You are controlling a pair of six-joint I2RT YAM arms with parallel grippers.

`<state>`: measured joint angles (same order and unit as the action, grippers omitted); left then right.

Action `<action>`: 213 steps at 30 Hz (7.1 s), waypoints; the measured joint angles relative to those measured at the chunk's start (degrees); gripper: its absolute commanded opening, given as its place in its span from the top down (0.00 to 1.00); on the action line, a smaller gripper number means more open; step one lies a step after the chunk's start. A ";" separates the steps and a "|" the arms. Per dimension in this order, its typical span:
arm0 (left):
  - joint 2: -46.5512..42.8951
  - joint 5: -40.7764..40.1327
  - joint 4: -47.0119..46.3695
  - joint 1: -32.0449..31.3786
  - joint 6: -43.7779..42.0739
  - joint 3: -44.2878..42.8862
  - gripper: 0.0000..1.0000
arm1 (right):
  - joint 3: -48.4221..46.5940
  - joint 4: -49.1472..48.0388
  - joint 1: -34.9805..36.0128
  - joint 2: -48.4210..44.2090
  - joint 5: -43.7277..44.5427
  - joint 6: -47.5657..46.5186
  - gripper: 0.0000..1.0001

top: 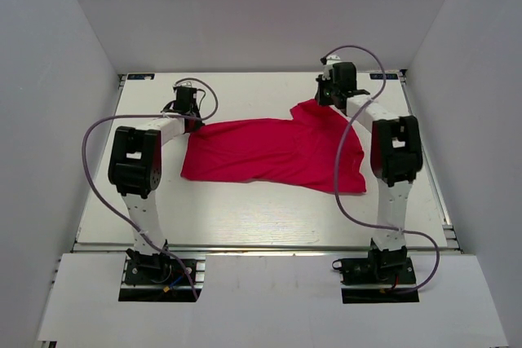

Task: Fold and stack the t-shirts
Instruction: Grap the side of the flattened tshirt furthest away from the robot with both arms, then fold the other side of the tshirt into a rectangle, then rotate the tshirt 90 degrees

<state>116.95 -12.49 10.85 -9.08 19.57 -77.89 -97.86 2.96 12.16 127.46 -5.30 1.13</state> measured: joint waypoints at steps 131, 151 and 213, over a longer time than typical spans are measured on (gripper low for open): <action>-10.69 7.74 10.97 2.49 3.78 6.64 0.50 | 56.61 0.50 22.08 -50.84 24.87 10.19 0.10; -15.41 0.81 10.34 2.75 4.07 8.26 1.00 | 59.80 3.34 13.86 -44.13 21.35 17.38 0.10; -38.84 33.31 15.85 -23.02 16.59 40.76 0.00 | -21.09 13.53 2.49 14.56 -8.83 16.52 0.10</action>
<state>78.11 20.82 26.70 -32.10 36.16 -37.12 -118.96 16.49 14.66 142.02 -14.13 17.65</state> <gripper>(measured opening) 0.995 0.904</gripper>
